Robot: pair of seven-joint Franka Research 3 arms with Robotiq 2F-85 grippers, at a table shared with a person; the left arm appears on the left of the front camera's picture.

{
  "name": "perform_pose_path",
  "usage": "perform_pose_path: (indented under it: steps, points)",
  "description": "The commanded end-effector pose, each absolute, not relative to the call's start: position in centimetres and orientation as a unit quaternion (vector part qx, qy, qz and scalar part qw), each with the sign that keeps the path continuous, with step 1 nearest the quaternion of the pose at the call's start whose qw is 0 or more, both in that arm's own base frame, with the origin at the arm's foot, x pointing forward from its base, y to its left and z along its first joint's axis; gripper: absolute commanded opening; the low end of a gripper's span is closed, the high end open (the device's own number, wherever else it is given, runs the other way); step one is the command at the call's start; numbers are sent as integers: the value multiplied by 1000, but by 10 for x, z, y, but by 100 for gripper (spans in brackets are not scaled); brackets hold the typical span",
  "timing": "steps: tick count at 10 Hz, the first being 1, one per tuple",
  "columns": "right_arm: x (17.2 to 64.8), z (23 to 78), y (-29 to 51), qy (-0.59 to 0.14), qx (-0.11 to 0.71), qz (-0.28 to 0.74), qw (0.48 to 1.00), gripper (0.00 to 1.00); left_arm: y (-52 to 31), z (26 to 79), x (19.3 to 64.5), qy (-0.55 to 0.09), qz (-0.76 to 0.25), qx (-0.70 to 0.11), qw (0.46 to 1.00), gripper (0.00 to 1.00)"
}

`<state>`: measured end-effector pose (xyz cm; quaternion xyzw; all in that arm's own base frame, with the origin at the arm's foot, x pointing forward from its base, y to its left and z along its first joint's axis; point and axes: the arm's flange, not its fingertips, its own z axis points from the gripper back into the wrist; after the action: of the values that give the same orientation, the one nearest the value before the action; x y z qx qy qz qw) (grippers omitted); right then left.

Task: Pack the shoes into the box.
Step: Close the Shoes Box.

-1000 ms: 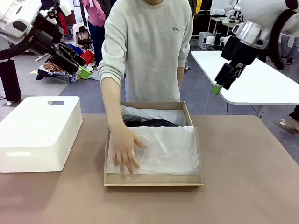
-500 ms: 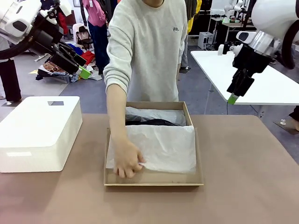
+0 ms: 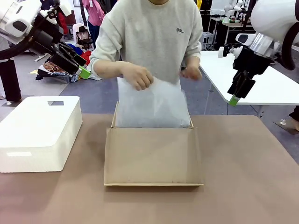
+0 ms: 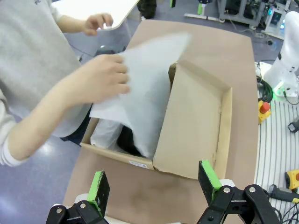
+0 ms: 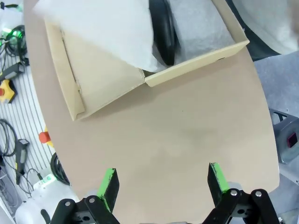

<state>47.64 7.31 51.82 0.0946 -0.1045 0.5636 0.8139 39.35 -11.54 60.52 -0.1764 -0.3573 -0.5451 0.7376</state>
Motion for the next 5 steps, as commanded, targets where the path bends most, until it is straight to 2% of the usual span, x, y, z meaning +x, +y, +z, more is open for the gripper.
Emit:
perform_pose_path:
  steps: [1,2,3,5]
  points:
    - [477,520,74,-110,99,562,814,100,-115,606,394,-363,-546,-185,732,100]
    - [476,518,73,-104,95,564,814,100,-115,606,394,-363,-546,-185,732,100]
    - [475,519,72,-155,105,605,774,100,-115,606,394,-363,-546,-185,732,100]
    - [473,515,62,-198,147,659,710,100,-115,606,394,-363,-546,-185,732,100]
